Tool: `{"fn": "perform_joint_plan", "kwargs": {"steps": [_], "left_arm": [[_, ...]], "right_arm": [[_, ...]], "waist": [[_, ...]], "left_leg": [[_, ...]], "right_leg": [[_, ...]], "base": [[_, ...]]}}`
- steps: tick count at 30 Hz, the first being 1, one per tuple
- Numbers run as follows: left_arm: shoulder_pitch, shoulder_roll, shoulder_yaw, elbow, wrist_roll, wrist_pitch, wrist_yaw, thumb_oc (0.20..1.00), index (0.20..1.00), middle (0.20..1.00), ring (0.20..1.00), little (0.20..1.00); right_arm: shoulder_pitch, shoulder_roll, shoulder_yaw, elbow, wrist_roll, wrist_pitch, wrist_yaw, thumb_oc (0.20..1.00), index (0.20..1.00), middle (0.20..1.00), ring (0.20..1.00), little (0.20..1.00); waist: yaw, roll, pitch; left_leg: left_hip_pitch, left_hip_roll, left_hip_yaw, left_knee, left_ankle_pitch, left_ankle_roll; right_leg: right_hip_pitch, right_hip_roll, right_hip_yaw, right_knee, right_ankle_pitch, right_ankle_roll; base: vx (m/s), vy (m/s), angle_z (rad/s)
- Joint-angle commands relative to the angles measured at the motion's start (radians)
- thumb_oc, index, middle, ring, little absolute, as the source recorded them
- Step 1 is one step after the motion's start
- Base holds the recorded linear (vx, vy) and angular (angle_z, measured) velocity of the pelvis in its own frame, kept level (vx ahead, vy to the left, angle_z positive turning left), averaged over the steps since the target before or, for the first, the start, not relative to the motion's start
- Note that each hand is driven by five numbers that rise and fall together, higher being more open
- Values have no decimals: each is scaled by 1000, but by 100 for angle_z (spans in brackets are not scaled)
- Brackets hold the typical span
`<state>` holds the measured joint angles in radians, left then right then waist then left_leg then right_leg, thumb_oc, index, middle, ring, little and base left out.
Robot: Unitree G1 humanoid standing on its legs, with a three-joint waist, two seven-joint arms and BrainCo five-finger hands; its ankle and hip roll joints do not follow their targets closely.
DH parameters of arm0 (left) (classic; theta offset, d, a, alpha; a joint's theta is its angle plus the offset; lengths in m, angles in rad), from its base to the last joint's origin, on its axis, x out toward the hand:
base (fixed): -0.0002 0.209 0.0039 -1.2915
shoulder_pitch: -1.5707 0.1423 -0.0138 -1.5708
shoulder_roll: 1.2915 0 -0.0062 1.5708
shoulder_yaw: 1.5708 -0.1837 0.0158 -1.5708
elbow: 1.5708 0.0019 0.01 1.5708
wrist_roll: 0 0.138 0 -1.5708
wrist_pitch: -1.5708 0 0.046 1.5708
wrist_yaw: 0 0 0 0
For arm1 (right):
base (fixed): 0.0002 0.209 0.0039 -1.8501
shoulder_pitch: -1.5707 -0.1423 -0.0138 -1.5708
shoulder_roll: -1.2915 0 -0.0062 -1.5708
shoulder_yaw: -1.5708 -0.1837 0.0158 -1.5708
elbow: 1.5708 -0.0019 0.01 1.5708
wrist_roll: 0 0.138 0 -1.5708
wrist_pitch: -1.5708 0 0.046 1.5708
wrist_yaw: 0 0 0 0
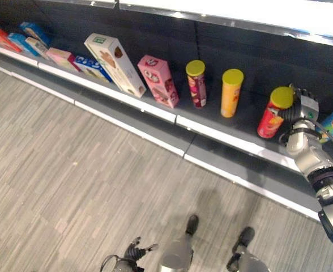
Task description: Put the goods on the table back onto the shelves and tidy them up.
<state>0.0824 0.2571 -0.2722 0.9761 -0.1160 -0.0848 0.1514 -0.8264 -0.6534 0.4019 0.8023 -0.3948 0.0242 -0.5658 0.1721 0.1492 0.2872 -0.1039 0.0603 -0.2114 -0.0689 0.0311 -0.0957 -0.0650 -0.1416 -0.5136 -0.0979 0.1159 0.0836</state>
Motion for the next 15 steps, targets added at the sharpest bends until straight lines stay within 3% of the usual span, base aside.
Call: {"fn": "perform_joint_plan", "kwargs": {"steps": [1, 15], "left_arm": [[-28, 27, -93, 5, -45, -18, 28, 1000, 1000, 1000, 1000, 1000], [-41, 39, -115, -6, -65, -30, 38, 1000, 1000, 1000, 1000, 1000]], "right_arm": [[-107, -49, 60, 32, -14, -9, -76, 200, 200, 200, 200, 200], [-217, -69, 131, 185, 36, -13, -71, 200, 200, 200, 200, 200]], "waist": [[24, -13, -43], [49, 11, -25]], "left_leg": [[-28, 52, 108, -18, 54, -60], [-57, 50, 97, -18, 67, -65]], "right_leg": [[-15, -43, 47, 166, -185, 48], [-46, -47, 43, 178, -184, 47]], "base": [[0, 0, 0], [-3, 0, 2]]}}
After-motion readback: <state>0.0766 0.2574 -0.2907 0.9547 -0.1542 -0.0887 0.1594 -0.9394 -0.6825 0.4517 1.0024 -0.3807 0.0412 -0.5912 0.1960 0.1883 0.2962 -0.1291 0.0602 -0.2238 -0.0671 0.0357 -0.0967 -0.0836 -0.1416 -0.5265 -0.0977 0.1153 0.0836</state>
